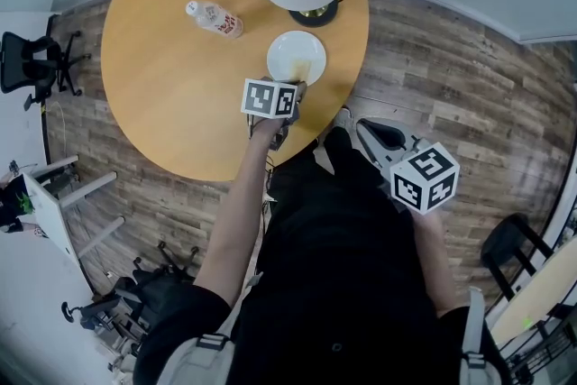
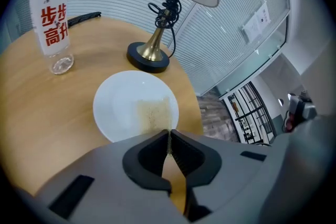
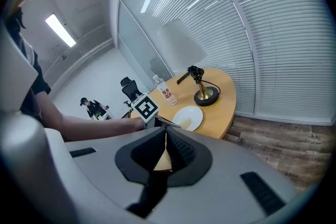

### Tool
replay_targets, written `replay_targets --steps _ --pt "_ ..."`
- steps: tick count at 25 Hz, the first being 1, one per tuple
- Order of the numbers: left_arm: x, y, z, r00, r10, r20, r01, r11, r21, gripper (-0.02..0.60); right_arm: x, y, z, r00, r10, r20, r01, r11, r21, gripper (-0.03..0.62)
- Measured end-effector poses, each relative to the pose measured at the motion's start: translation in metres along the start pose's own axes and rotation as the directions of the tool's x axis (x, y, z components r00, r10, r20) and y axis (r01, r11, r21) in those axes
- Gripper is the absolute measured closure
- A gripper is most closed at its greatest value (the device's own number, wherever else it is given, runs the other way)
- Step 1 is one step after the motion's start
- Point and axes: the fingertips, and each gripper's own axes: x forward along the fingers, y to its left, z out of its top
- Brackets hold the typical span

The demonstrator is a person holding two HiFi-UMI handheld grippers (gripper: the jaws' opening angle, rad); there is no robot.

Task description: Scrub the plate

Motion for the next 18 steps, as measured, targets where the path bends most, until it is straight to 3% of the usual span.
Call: replay_targets --steps 12,18 --pt "-0.03 0.064 0.015 0.991 0.12 0.054 -0.116 0.991 -0.069 0.558 0.002 0.002 0.0 1.0 0.018 -0.017 -0.018 1.0 -0.014 0.576" --pt "-0.031 0.068 0.012 0.99 0.135 0.036 -0.133 0.989 -0.067 0.558 0.003 0.001 -0.001 1.0 0.015 -0.018 -0.015 1.0 -0.009 0.576"
